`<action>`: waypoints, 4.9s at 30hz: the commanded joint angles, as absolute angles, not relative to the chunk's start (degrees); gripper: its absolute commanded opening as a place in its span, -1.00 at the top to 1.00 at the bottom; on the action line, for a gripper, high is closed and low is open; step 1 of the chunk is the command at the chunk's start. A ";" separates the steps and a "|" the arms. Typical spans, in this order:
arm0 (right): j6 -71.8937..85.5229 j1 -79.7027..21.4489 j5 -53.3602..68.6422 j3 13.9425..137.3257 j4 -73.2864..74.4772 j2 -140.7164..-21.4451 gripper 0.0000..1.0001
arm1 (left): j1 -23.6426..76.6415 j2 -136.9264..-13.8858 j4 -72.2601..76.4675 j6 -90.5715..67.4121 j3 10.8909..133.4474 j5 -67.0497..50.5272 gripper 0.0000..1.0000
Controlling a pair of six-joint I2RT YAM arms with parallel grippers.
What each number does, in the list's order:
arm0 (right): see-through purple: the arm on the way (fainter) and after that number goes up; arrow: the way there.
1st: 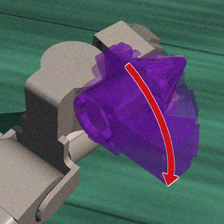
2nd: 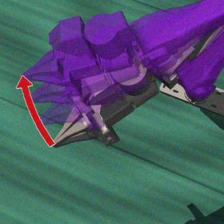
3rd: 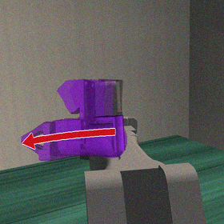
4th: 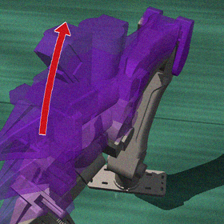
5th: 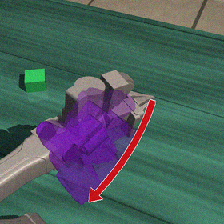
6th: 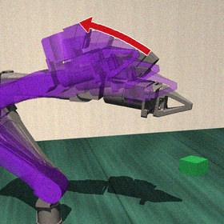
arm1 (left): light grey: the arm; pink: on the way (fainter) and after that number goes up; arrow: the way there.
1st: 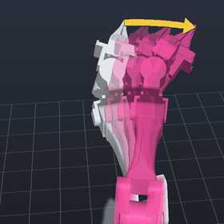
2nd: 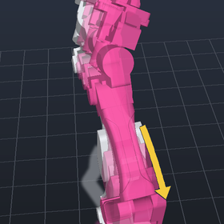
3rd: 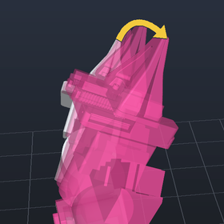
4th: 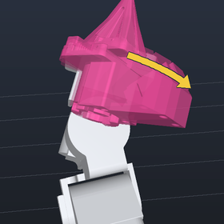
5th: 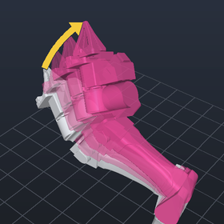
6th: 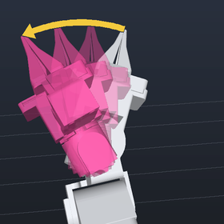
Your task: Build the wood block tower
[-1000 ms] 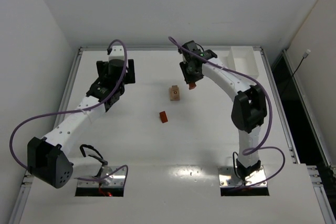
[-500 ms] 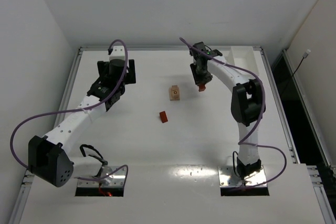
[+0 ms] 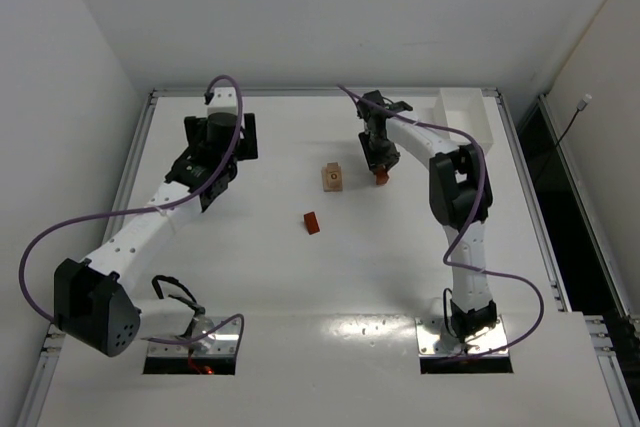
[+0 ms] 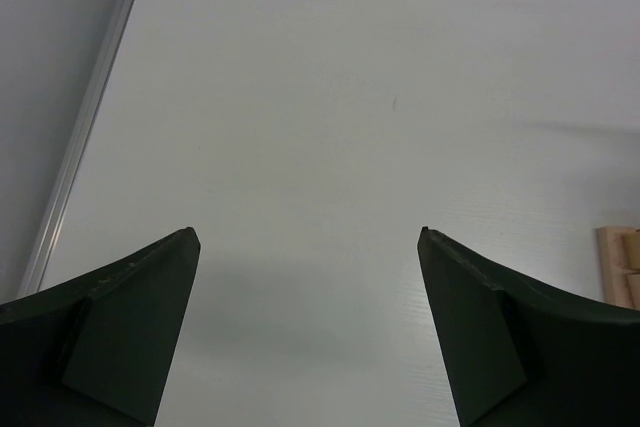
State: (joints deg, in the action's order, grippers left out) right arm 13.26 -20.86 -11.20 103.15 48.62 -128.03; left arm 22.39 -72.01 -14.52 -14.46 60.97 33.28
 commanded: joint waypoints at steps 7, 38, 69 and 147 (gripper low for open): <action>12.83 -20.83 -12.30 105.73 47.55 -128.85 0.93 | 21.53 -73.47 -13.01 -14.94 60.91 32.52 -0.78; 10.90 -19.25 -0.71 102.66 45.27 -125.51 0.15 | 21.53 -76.64 -13.01 -14.94 63.02 28.83 -0.78; 14.14 -18.19 -0.70 100.46 45.26 -115.77 1.00 | 21.53 -75.59 -10.55 -14.94 61.88 27.25 -0.78; 29.62 -32.26 -8.70 118.21 50.80 -130.16 1.00 | 23.12 -73.48 -10.81 -11.69 60.21 30.76 -0.74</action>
State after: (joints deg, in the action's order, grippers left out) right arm 29.82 -32.38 -7.49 115.87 51.90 -129.43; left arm 22.81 -74.39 -13.13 -12.25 59.81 30.46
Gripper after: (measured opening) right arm 0.275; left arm 0.870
